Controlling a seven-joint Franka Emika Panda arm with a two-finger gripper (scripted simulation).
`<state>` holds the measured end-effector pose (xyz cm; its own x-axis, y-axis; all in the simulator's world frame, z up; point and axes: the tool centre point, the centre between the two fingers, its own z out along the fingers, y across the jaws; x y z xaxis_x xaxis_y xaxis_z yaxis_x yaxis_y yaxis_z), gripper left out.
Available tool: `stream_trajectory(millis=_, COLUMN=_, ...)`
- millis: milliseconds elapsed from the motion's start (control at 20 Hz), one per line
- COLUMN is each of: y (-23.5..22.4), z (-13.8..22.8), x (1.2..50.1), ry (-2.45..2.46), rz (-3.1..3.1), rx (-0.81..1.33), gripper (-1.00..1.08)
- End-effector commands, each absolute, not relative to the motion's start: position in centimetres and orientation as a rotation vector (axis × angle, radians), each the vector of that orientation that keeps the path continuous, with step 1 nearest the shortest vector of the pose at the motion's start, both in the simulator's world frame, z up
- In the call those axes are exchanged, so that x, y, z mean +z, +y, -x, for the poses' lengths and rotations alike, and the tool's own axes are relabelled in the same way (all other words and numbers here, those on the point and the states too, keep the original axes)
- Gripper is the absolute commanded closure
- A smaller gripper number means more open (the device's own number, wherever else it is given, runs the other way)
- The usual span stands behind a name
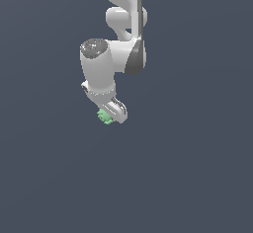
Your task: Pick up the object and move it to a goal position.
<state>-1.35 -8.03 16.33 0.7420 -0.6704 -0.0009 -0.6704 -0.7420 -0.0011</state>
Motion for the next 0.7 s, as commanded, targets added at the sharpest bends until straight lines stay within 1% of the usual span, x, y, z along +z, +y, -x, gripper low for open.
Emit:
stream_trajectory(millis=0, y=-8.1, z=1.9, x=19.3, ry=1.128, rz=2.930, rx=0.000, gripper=1.08)
stream_trajectory(millis=650, y=-8.3, z=4.5, x=34.7, ry=1.131, rz=2.931, rx=0.000, gripper=1.08)
